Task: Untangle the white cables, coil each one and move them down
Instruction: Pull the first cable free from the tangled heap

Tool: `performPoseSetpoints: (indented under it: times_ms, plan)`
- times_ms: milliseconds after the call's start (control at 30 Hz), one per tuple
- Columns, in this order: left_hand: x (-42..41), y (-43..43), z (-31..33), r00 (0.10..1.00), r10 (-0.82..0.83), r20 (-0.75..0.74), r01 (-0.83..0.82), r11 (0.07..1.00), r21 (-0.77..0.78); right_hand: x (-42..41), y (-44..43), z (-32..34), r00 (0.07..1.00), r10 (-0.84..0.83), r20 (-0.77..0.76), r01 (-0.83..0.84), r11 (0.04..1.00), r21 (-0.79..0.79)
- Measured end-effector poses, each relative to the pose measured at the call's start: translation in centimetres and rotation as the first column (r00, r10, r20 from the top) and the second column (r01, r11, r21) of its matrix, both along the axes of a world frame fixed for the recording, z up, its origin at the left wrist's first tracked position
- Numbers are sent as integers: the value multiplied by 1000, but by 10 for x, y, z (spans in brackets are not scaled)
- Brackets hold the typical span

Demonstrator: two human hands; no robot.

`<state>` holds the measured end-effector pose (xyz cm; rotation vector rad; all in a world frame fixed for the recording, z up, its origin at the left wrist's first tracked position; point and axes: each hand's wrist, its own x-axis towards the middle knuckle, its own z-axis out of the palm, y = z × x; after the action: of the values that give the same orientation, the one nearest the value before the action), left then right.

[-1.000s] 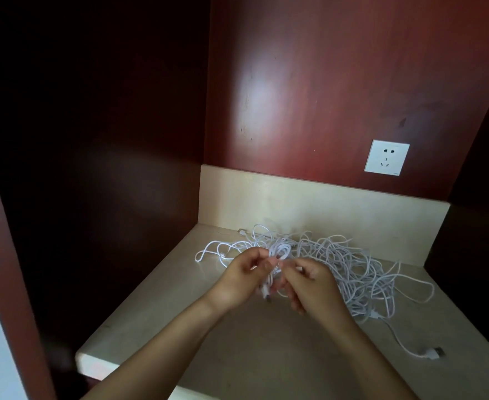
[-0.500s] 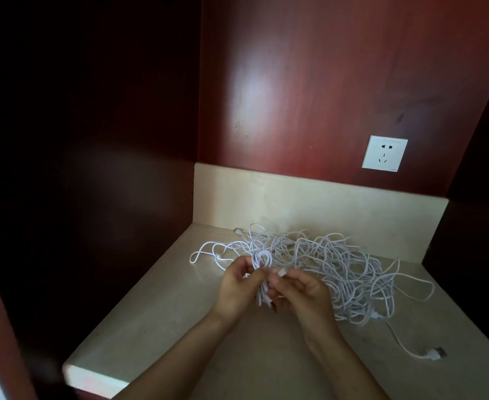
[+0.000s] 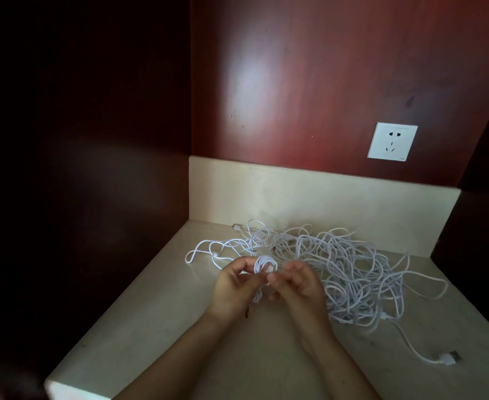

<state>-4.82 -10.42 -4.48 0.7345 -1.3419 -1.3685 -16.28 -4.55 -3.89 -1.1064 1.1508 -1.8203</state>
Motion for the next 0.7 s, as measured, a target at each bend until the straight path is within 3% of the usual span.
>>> performPoseSetpoints:
  times_ms: [333, 700]
  plan:
    - [10, -1, -15, 995, -37, 89, 58, 970, -238, -5, 1, -1, 973, 158, -167, -152, 987, 48]
    - [18, 7, -12, 985, -133, 114, 163, 934, -317, 3, 1, -7, 992, 100, 80, -114, 973, 200]
